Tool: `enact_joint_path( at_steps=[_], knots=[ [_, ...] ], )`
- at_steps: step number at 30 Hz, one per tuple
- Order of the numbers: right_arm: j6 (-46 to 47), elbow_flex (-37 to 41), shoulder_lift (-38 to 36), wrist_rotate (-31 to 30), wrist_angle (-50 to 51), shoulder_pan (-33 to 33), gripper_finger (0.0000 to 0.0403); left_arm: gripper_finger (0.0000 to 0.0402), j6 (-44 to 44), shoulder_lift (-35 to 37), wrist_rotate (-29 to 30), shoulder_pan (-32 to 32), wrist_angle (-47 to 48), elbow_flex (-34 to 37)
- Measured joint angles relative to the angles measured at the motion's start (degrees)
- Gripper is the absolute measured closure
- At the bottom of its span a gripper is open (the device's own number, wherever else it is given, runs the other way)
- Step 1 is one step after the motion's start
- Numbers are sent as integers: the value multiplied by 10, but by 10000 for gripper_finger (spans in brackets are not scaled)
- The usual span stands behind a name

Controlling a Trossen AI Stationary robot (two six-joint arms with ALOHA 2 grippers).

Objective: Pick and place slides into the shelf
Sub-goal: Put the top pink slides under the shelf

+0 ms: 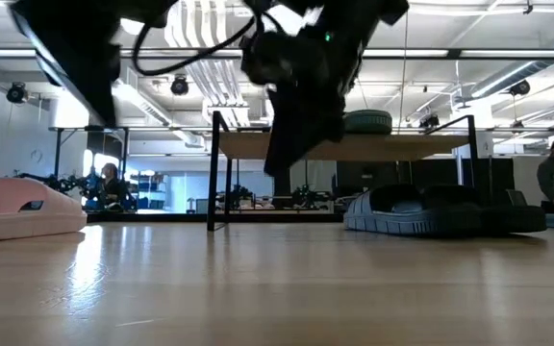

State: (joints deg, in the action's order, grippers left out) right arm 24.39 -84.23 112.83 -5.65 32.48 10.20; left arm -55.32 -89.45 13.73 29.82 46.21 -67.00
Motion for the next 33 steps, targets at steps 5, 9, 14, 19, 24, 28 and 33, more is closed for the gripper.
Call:
enact_joint_path(
  at_steps=[5, 9, 14, 19, 24, 28, 33],
  knots=[
    [4, 0, -37, 3, 7, 10, 376, 369, -45, 23, 43, 23, 44, -46],
    [36, 2, -57, 31, 9, 16, 376, 369, -95, 67, 141, 54, 56, -88],
    [128, 2, -62, 100, -25, 27, 376, 369, -143, 144, 276, 110, 58, -102],
    [176, 4, -55, 103, -101, 45, 376, 369, -157, 221, 429, 162, 56, -99],
    [228, 5, -54, 105, -185, 56, 376, 369, -96, 293, 472, 172, 59, -94],
    [291, 5, -40, 128, -285, 55, 376, 369, -6, 347, 467, 173, 57, -93],
    [346, 6, 13, 145, -394, 49, 376, 369, 61, 394, 380, 173, 64, -79]
  ],
)
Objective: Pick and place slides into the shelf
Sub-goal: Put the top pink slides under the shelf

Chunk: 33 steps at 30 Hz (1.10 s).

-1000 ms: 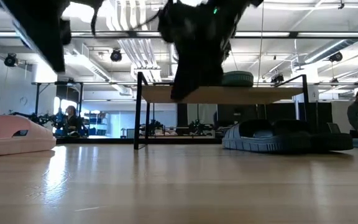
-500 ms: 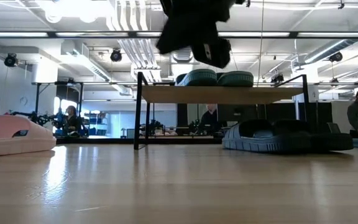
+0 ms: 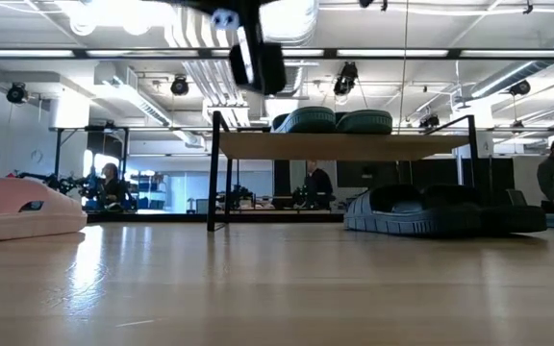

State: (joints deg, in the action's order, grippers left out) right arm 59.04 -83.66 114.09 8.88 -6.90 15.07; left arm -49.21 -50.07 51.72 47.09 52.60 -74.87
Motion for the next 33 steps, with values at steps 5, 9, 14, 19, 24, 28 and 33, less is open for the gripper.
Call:
enact_joint_path(
  at_steps=[5, 9, 14, 19, 24, 28, 33],
  knots=[
    [74, -1, 34, -3, -15, -14, 376, 369, -69, 7, -139, 0, 59, 61],
    [77, -1, 31, -2, -7, -16, 376, 369, -77, -4, -196, 0, 46, 101],
    [95, -1, -4, -95, -5, -9, 376, 369, -124, -26, -342, -3, 127, 151],
    [80, -1, -51, -193, 14, -7, 376, 369, -155, -61, -443, -2, 247, 204],
    [35, -1, -82, -211, 34, -7, 376, 369, -33, -107, -457, -1, 184, 249],
    [10, -2, -102, -231, 39, -7, 376, 369, -19, -156, -415, -9, 169, 277],
    [-26, -2, -127, -259, 51, -7, 376, 369, -74, -210, -346, -18, 168, 306]
  ],
)
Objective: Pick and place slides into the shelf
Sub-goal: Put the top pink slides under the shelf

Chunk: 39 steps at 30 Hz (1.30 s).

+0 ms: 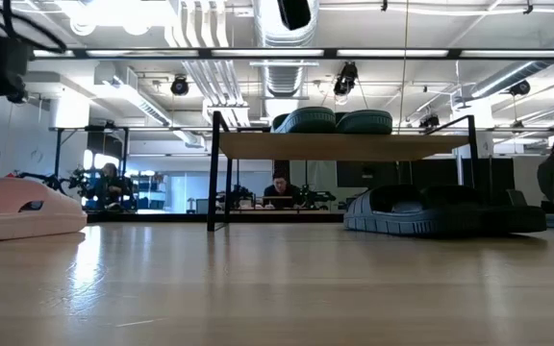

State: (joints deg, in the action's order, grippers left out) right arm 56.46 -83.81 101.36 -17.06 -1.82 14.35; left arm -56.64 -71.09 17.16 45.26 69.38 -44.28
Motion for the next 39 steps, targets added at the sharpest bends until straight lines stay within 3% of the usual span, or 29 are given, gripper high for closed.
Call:
enact_joint_path(
  at_steps=[11, 21, 28, 34, 39],
  knots=[
    [-40, 0, -29, -1, 63, 0, 376, 369, 1, -69, -32, -54, -115, 32],
    [-29, 0, -31, 6, 117, 4, 376, 368, 6, -89, -87, -170, -165, 44],
    [-40, 0, -36, 6, 136, 10, 376, 368, 18, -69, -76, -203, -193, 46],
    [-40, 0, -36, 5, 154, 10, 376, 368, 19, -49, -51, -204, -305, 44],
    [-40, 0, -36, 5, 154, 10, 376, 368, 21, -12, 6, -204, -338, 18]
  ],
)
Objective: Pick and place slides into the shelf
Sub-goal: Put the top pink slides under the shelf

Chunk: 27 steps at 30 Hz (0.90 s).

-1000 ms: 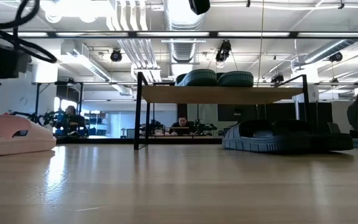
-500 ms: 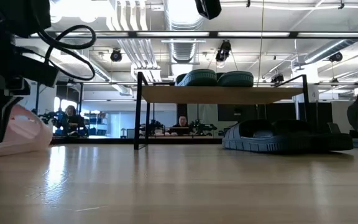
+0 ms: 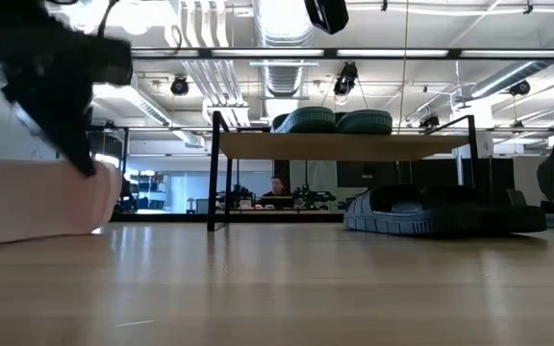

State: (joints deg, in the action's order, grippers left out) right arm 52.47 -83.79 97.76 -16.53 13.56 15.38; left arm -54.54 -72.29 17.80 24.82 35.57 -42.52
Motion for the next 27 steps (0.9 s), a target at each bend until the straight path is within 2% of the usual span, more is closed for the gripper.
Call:
enact_joint_path(
  at_steps=[7, 11, 14, 21, 27],
  knots=[
    [0, 0, 0, 0, 5, 0, 376, 369, -6, 77, 68, 0, 42, -15],
    [0, 0, 0, 0, 13, 0, 376, 369, -43, 95, 64, -1, 177, -14],
    [0, 0, 0, 0, 13, 0, 376, 369, -66, 95, 33, -1, 262, -6],
    [0, 0, 0, 0, 13, 0, 376, 369, -47, 86, 7, -1, 275, 8],
    [0, 0, 0, 0, 28, 0, 376, 368, -45, 45, 5, -1, 355, -29]
  ],
)
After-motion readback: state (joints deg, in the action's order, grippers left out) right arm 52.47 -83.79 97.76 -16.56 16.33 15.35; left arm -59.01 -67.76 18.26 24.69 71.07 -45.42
